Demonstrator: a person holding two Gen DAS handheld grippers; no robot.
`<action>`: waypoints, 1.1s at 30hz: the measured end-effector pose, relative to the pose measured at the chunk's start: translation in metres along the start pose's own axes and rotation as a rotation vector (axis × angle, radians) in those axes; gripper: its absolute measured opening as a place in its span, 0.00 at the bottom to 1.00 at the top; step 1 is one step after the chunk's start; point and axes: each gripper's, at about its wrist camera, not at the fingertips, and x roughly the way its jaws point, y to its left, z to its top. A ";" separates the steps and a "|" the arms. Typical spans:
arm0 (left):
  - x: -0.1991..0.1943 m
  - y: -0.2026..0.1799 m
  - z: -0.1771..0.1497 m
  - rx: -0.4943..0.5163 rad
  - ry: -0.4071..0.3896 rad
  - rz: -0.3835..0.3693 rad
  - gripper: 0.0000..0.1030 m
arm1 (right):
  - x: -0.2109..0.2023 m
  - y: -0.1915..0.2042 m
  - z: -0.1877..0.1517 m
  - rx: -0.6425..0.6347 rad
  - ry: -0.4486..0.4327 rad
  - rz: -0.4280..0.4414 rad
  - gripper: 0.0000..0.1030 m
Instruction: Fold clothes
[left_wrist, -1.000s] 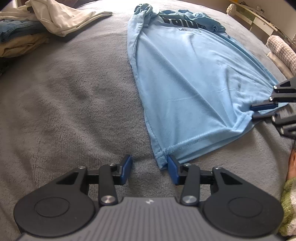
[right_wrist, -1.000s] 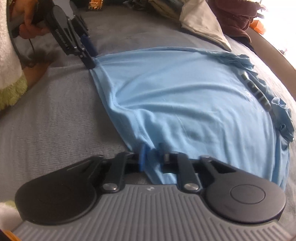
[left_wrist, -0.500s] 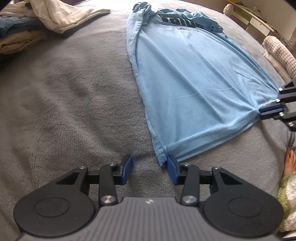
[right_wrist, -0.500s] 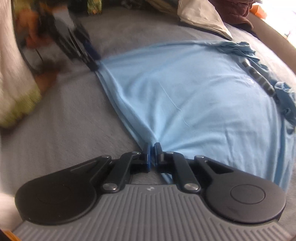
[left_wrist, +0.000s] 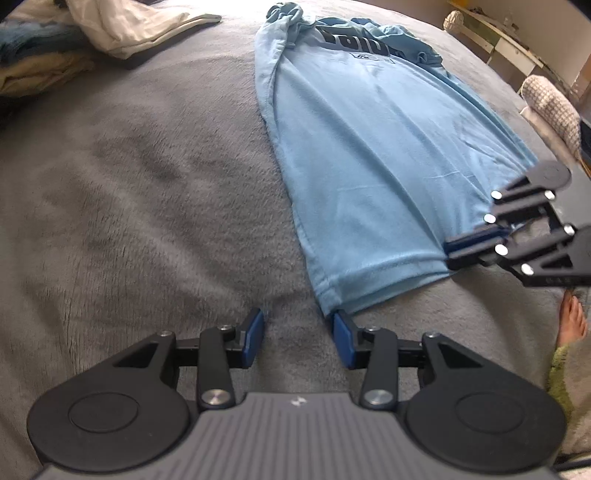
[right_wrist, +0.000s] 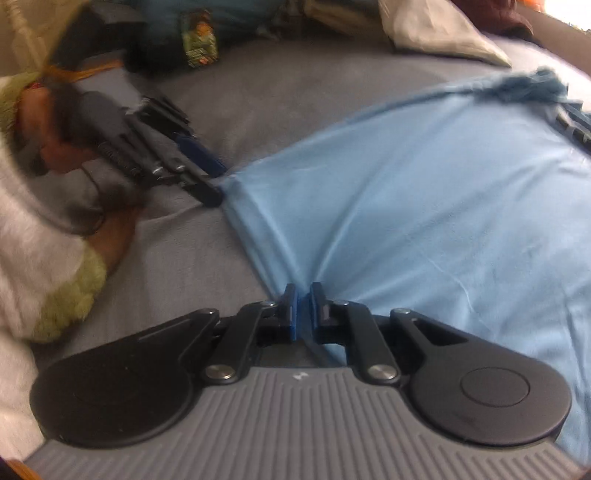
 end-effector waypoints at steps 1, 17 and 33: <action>-0.001 0.001 0.000 -0.016 0.000 -0.015 0.40 | -0.005 0.002 -0.001 0.001 0.009 0.022 0.07; 0.000 -0.006 0.047 -0.072 -0.185 -0.108 0.39 | 0.018 0.018 0.009 0.090 -0.063 0.114 0.08; 0.040 -0.040 0.045 -0.033 -0.138 -0.062 0.35 | -0.086 -0.023 -0.090 0.451 -0.106 -0.348 0.08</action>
